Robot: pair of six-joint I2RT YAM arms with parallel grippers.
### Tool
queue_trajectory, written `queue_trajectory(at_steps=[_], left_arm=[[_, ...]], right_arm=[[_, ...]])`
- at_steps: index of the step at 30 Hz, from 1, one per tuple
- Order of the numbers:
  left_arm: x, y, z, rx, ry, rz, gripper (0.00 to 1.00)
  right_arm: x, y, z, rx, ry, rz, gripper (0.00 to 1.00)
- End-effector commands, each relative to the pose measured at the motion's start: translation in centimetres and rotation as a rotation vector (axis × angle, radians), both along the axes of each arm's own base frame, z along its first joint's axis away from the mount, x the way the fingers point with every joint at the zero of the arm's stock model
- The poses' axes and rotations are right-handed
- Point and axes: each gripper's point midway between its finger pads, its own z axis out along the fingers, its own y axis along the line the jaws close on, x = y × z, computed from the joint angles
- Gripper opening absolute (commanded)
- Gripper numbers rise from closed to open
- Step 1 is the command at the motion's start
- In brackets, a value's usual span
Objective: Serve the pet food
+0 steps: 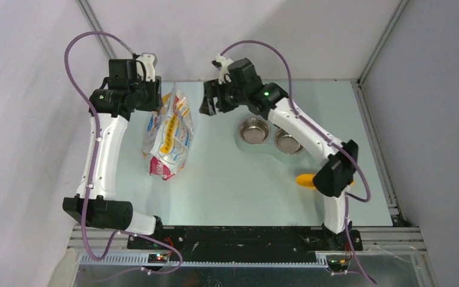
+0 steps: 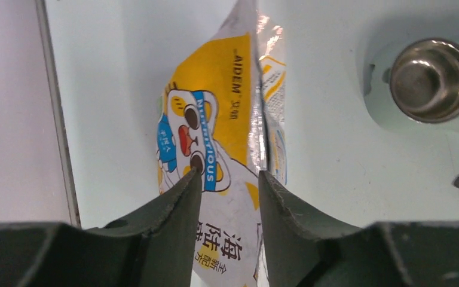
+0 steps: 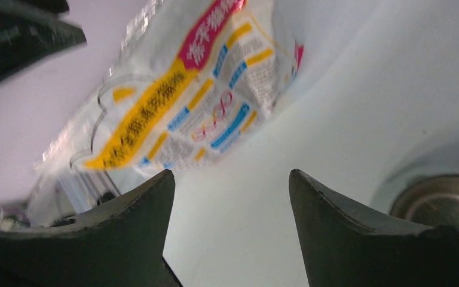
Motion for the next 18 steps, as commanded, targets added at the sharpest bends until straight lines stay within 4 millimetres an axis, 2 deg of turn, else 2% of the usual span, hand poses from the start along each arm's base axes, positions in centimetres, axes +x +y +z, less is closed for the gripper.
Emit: queue_trajectory(at_steps=[1,2,3,4,5,6,10,13,18], left_arm=[[0.4,2.8,0.2,-0.012,-0.027,0.187,0.49],[0.2,3.3,0.4,-0.033,-0.035,0.213,0.52],[0.2,3.4,0.6,-0.052,-0.045,0.225,0.53],[-0.2,3.7,0.9,-0.078,-0.053,0.228,0.55],[-0.3,3.7,0.8,-0.102,-0.055,0.231,0.55],[-0.6,3.6,1.2,-0.141,-0.063,0.215,0.56],[-0.6,1.4,2.1,-0.283,-0.109,0.110,0.56],[-0.5,-0.3,1.9,-0.361,-0.114,0.049,0.54],[0.7,-0.9,1.3,-0.396,-0.104,0.026,0.48]], right_arm=[[2.3,3.5,1.9,0.071,0.007,-0.186,0.72],[2.8,3.9,2.9,0.097,-0.003,-0.215,0.71],[2.9,4.7,2.2,0.111,0.032,-0.235,0.70],[3.0,5.2,3.1,0.145,0.041,-0.252,0.67],[3.3,5.8,2.6,0.152,0.050,-0.256,0.66],[3.1,6.4,3.1,0.178,0.060,-0.249,0.64],[2.2,9.0,3.1,0.217,0.058,-0.183,0.62],[1.5,10.0,3.1,0.222,0.039,-0.152,0.62],[1.5,11.1,3.5,0.235,0.000,-0.148,0.62]])
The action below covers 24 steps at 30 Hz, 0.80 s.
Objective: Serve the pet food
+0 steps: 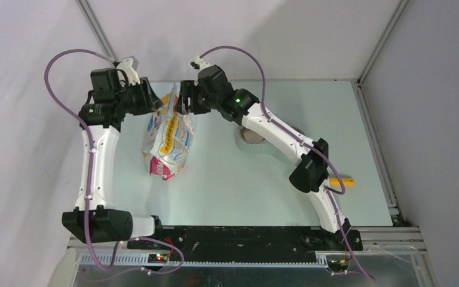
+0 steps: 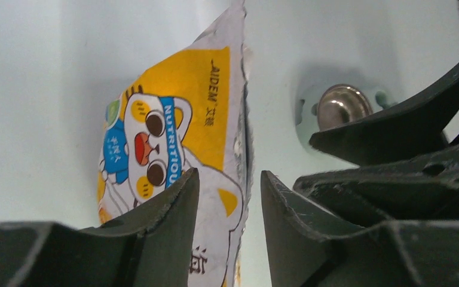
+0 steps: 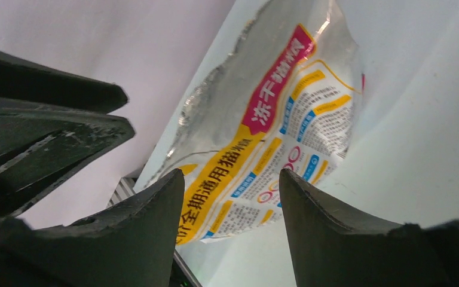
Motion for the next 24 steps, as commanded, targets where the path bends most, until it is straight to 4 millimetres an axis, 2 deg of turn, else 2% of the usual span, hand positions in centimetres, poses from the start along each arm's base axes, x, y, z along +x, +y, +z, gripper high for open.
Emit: queue_trajectory(at_steps=[1,6,12,24], left_arm=[[1.6,-1.4,1.1,-0.079,-0.057,-0.052,0.47],[1.9,-1.2,0.5,-0.077,-0.042,-0.039,0.39],[1.5,-1.2,0.1,-0.074,-0.036,-0.040,0.29],[1.3,-1.4,-0.3,-0.078,-0.025,-0.050,0.29]], right_arm=[[0.6,1.7,4.0,0.098,-0.104,-0.017,0.62],[0.8,3.3,3.6,0.130,-0.099,-0.019,0.59],[1.7,4.0,2.7,0.136,-0.099,-0.044,0.53],[2.7,2.9,1.2,0.094,-0.081,-0.087,0.40]])
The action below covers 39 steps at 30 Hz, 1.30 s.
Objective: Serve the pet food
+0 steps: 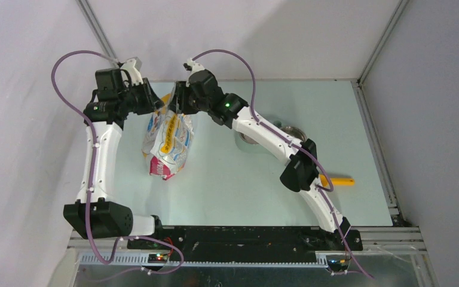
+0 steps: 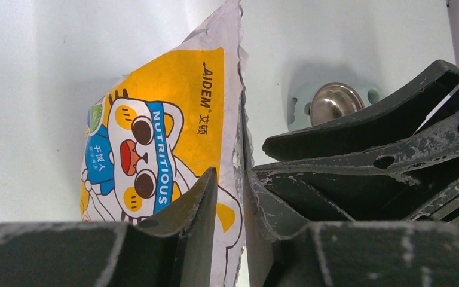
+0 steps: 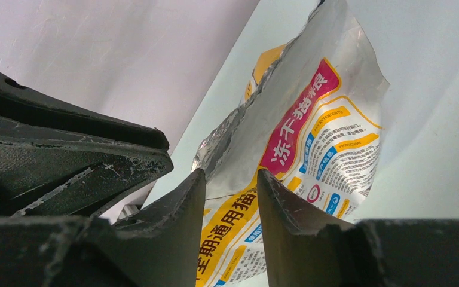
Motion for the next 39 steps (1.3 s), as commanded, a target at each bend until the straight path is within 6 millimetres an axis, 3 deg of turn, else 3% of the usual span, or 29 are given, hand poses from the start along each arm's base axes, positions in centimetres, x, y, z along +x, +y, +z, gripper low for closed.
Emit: queue_trajectory(at_steps=[1,13,21,28,33,39], left_arm=[[-0.2,-0.5,0.8,-0.025,-0.033,-0.019,0.29],[0.9,-1.7,-0.2,-0.053,0.005,-0.064,0.33],[1.9,-1.1,-1.2,-0.007,0.040,-0.038,0.32],[1.7,-1.4,-1.3,0.021,0.040,-0.056,0.27],[1.7,-0.3,-1.6,0.096,0.049,-0.017,0.20],[1.6,0.3,-1.7,0.139,0.055,-0.006,0.16]], right_arm=[[1.2,-0.8,1.9,0.032,-0.031,-0.053,0.39],[1.3,-1.6,-0.8,-0.028,0.022,-0.066,0.32],[1.7,-1.6,-1.6,-0.028,0.036,-0.057,0.32],[1.5,-0.5,-0.5,0.038,0.034,-0.003,0.34],[1.3,0.1,-0.5,0.056,0.042,0.012,0.35],[0.9,0.5,1.0,0.104,0.039,0.039,0.38]])
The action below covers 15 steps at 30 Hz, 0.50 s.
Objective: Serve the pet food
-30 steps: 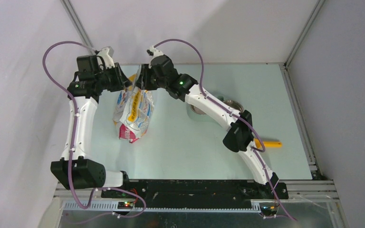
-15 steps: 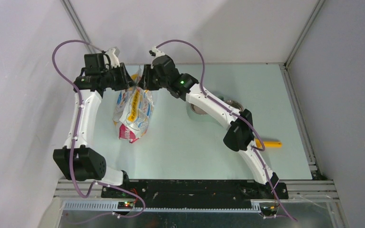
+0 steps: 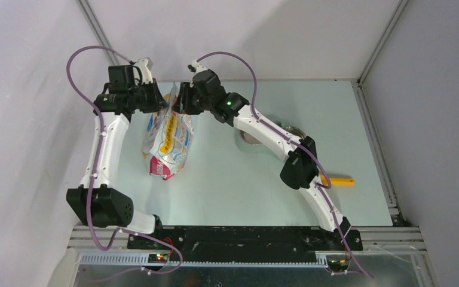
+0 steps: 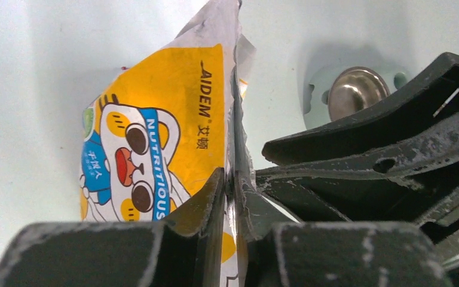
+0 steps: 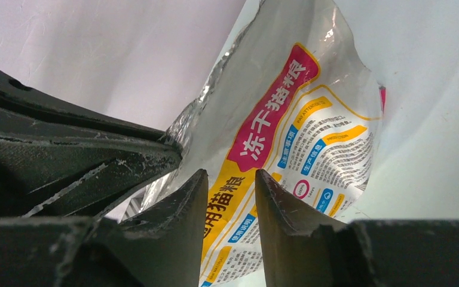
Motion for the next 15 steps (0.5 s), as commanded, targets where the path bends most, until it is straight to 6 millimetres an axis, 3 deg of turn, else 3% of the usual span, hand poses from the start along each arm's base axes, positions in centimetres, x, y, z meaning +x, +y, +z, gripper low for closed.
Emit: queue_trajectory(at_steps=[1,4,6,12,15], left_arm=[[0.1,1.5,0.6,0.091,-0.018,0.029,0.16],[0.1,1.9,0.4,0.140,-0.020,0.030,0.24],[0.0,0.9,0.5,0.155,-0.024,-0.005,0.28],[-0.2,-1.0,0.5,0.110,-0.010,-0.069,0.33],[0.2,-0.9,0.1,0.138,-0.002,-0.058,0.33]], right_arm=[[0.1,0.9,3.1,0.093,-0.043,0.023,0.39],[0.2,0.6,3.5,0.091,-0.049,0.018,0.40],[0.2,0.1,3.5,0.078,-0.048,0.015,0.40],[1.1,-2.0,2.6,0.037,-0.033,-0.001,0.40],[1.6,-2.8,2.0,0.020,-0.026,-0.013,0.40]])
